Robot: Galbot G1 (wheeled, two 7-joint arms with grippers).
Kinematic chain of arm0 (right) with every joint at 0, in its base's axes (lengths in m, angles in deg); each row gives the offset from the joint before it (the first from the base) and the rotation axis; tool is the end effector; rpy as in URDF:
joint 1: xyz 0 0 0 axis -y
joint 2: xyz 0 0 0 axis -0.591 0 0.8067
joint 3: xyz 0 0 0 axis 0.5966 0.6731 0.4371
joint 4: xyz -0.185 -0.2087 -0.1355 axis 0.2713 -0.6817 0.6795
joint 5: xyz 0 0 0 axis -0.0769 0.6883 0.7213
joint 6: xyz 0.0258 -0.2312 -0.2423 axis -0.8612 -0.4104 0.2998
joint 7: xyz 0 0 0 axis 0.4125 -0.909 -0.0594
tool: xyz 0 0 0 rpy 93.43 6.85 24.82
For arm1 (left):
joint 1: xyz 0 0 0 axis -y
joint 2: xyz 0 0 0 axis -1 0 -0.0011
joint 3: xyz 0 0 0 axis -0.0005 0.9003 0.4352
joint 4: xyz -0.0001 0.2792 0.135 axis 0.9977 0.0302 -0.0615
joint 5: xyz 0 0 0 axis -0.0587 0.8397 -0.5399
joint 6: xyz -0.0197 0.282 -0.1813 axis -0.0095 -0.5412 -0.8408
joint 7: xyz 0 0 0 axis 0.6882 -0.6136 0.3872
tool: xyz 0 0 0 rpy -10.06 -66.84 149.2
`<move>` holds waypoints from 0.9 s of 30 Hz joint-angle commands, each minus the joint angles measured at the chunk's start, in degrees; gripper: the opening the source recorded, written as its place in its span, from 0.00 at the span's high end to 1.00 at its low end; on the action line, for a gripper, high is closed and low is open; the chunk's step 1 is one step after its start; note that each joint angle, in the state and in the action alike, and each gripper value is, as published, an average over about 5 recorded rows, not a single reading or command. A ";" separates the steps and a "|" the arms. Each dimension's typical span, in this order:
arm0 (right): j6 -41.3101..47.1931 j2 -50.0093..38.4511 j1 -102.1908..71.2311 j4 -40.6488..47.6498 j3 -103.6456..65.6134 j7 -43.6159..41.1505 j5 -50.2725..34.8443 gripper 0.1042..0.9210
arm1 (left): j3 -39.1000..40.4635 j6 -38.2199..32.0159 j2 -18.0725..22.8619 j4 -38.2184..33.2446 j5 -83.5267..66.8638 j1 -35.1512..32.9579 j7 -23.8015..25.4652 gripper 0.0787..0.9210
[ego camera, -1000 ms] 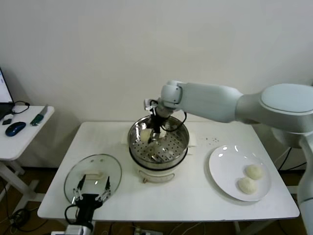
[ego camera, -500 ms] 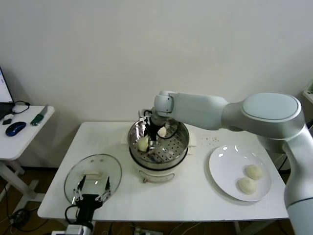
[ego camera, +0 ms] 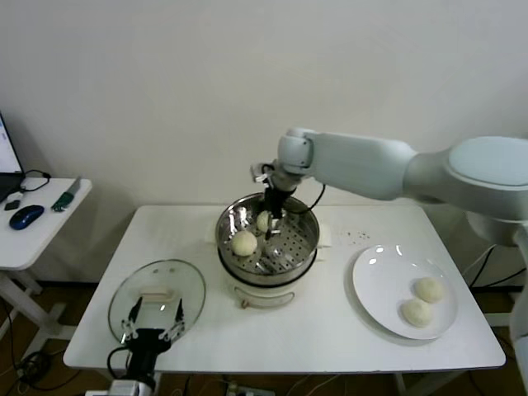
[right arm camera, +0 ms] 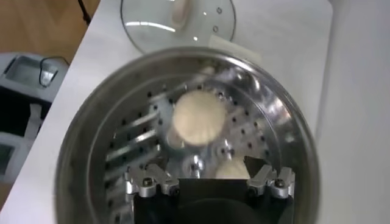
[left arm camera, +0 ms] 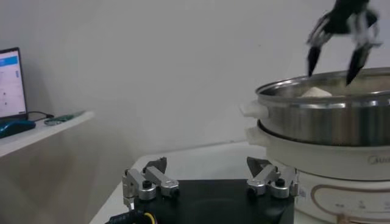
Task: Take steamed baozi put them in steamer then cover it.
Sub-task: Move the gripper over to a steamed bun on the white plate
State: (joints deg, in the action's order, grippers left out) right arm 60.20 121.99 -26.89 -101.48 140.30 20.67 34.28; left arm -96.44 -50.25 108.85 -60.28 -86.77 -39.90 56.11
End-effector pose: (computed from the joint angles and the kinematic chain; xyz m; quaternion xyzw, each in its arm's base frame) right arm 0.5502 0.1136 -0.0436 0.5876 -0.5244 0.5239 0.3243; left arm 0.1325 0.0304 -0.2998 0.0285 -0.9925 -0.0814 0.0868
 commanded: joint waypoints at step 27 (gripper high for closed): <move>-12.27 -49.30 -29.59 -14.15 -20.91 -7.14 41.91 0.12 | -1.53 2.47 -0.14 -3.48 1.57 -3.18 -0.02 0.12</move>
State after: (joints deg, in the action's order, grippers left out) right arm 50.86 81.30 -40.54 -115.61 130.48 14.58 64.46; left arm -98.11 -48.20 108.40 -63.56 -85.94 -42.73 56.11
